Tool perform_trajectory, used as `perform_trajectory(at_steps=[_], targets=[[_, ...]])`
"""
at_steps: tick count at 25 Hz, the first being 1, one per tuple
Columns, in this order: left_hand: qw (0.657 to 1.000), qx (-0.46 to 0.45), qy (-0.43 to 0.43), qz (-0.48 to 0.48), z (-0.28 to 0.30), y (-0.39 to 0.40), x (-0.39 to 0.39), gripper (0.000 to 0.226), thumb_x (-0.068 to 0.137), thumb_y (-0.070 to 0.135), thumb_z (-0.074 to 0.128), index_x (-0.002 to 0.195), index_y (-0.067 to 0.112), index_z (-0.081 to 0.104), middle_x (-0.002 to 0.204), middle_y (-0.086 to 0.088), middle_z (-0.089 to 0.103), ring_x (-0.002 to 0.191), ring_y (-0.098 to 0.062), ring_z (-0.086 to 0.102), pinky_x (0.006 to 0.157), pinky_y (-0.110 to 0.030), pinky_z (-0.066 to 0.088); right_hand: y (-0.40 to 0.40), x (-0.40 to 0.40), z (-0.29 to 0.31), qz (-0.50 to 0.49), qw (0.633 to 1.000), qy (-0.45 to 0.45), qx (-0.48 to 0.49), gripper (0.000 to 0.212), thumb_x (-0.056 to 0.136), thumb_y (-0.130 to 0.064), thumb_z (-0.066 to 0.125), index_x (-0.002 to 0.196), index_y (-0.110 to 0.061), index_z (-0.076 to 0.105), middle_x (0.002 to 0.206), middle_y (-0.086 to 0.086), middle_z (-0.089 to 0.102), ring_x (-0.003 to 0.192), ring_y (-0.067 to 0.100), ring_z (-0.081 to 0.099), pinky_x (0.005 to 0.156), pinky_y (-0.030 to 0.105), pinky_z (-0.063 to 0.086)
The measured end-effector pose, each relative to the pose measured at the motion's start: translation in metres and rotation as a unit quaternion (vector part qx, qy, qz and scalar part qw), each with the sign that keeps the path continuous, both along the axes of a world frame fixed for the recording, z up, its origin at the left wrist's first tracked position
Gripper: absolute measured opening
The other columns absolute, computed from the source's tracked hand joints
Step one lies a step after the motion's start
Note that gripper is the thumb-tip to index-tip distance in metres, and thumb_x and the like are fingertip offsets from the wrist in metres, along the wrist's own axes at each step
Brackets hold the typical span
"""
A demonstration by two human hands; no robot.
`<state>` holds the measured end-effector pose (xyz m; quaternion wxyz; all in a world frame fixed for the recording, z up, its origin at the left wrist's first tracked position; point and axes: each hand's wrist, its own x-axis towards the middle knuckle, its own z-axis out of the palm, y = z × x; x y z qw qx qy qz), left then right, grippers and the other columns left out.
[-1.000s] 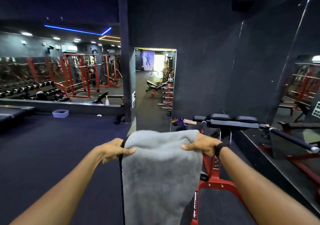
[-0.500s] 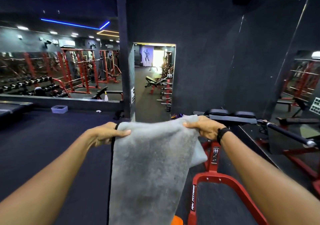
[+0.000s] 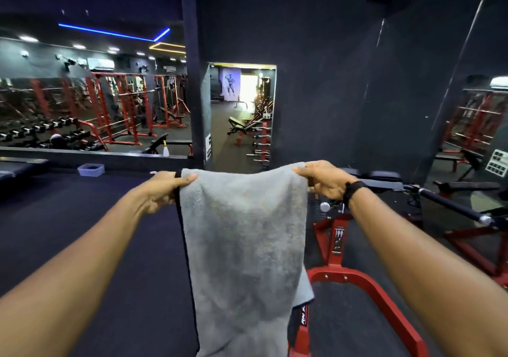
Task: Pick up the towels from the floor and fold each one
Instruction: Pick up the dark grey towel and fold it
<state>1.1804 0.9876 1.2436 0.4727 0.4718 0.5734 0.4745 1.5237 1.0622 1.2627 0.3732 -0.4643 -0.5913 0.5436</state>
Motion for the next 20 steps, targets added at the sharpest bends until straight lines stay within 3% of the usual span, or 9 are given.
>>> perform_trajectory(at_steps=[2, 4, 6, 8, 10, 13, 17, 18, 20], targets=[[1.0, -0.022, 0.003, -0.005, 0.0, 0.0, 0.003, 0.012, 0.085, 0.025, 0.069, 0.091, 0.014, 0.067, 0.076, 0.004, 0.072, 0.062, -0.003, 0.066, 0.058, -0.018, 0.051, 0.001, 0.002, 0.003, -0.03, 0.999, 0.023, -0.022, 0.012, 0.091, -0.01, 0.06, 0.1, -0.009, 0.068, 0.077, -0.003, 0.067, 0.068, 0.006, 0.06, 0.066, 0.026, 0.052], [1.0, -0.011, 0.019, -0.014, 0.01, 0.0, 0.005, 0.01, 0.084, 0.024, 0.069, 0.084, 0.015, 0.066, 0.068, 0.003, 0.069, 0.055, -0.003, 0.062, 0.052, -0.017, 0.049, 0.002, 0.002, 0.009, -0.027, 0.998, 0.046, -0.033, 0.011, 0.091, -0.009, 0.059, 0.097, -0.01, 0.068, 0.078, -0.002, 0.066, 0.07, 0.006, 0.06, 0.067, 0.024, 0.055], [0.998, 0.044, -0.033, -0.041, 0.028, -0.001, 0.003, 0.009, 0.086, 0.021, 0.064, 0.088, 0.013, 0.066, 0.07, 0.003, 0.071, 0.058, -0.005, 0.066, 0.052, -0.017, 0.052, 0.002, 0.002, 0.023, 0.012, 0.996, 0.092, -0.02, 0.013, 0.09, -0.017, 0.061, 0.1, -0.012, 0.068, 0.089, -0.001, 0.069, 0.083, 0.011, 0.062, 0.074, 0.026, 0.056], [0.995, 0.065, -0.018, -0.068, 0.044, -0.004, 0.002, 0.015, 0.083, 0.015, 0.066, 0.097, 0.012, 0.068, 0.084, 0.001, 0.075, 0.076, -0.01, 0.071, 0.063, -0.02, 0.057, 0.002, 0.0, 0.033, 0.055, 0.998, 0.004, -0.006, 0.022, 0.087, -0.026, 0.066, 0.105, -0.014, 0.067, 0.096, 0.002, 0.069, 0.087, 0.016, 0.064, 0.084, 0.035, 0.053], [0.997, 0.07, 0.041, -0.003, 0.045, -0.002, 0.001, 0.01, 0.083, 0.009, 0.07, 0.093, 0.013, 0.067, 0.073, 0.005, 0.074, 0.07, -0.008, 0.07, 0.057, -0.018, 0.055, 0.003, -0.007, 0.032, 0.02, 0.998, -0.057, 0.012, 0.019, 0.089, -0.019, 0.066, 0.105, -0.01, 0.065, 0.09, 0.005, 0.067, 0.078, 0.016, 0.062, 0.078, 0.035, 0.054], [0.986, 0.122, -0.053, 0.103, 0.04, 0.007, 0.006, 0.007, 0.085, 0.014, 0.069, 0.082, 0.015, 0.064, 0.057, 0.011, 0.069, 0.056, -0.003, 0.065, 0.049, -0.014, 0.05, 0.005, -0.019, 0.033, -0.094, 0.995, 0.028, 0.035, 0.012, 0.092, -0.013, 0.062, 0.102, -0.007, 0.066, 0.083, 0.003, 0.064, 0.066, 0.012, 0.06, 0.056, 0.024, 0.055], [0.973, 0.175, -0.096, 0.119, 0.034, 0.014, 0.009, 0.004, 0.084, 0.013, 0.07, 0.084, 0.015, 0.067, 0.064, 0.008, 0.072, 0.065, -0.006, 0.067, 0.062, -0.018, 0.055, 0.012, -0.021, 0.038, -0.124, 0.989, 0.049, 0.06, 0.019, 0.091, -0.012, 0.063, 0.108, -0.004, 0.065, 0.09, 0.003, 0.066, 0.076, 0.013, 0.061, 0.066, 0.027, 0.052], [0.974, 0.177, -0.08, 0.112, 0.035, 0.015, 0.006, 0.005, 0.084, 0.017, 0.071, 0.086, 0.016, 0.068, 0.069, 0.008, 0.072, 0.072, -0.009, 0.066, 0.068, -0.02, 0.055, 0.011, -0.019, 0.038, -0.111, 0.99, 0.062, 0.063, 0.023, 0.09, -0.014, 0.064, 0.111, -0.003, 0.065, 0.091, 0.003, 0.067, 0.076, 0.013, 0.061, 0.066, 0.026, 0.051], [0.99, 0.125, 0.057, 0.043, 0.034, 0.016, -0.002, 0.017, 0.079, 0.028, 0.076, 0.089, 0.018, 0.068, 0.08, 0.008, 0.071, 0.082, -0.013, 0.063, 0.075, -0.026, 0.051, 0.006, -0.016, 0.033, -0.03, 0.997, 0.039, 0.064, 0.015, 0.09, -0.016, 0.064, 0.101, -0.006, 0.068, 0.081, 0.001, 0.068, 0.065, 0.009, 0.06, 0.06, 0.022, 0.052]])
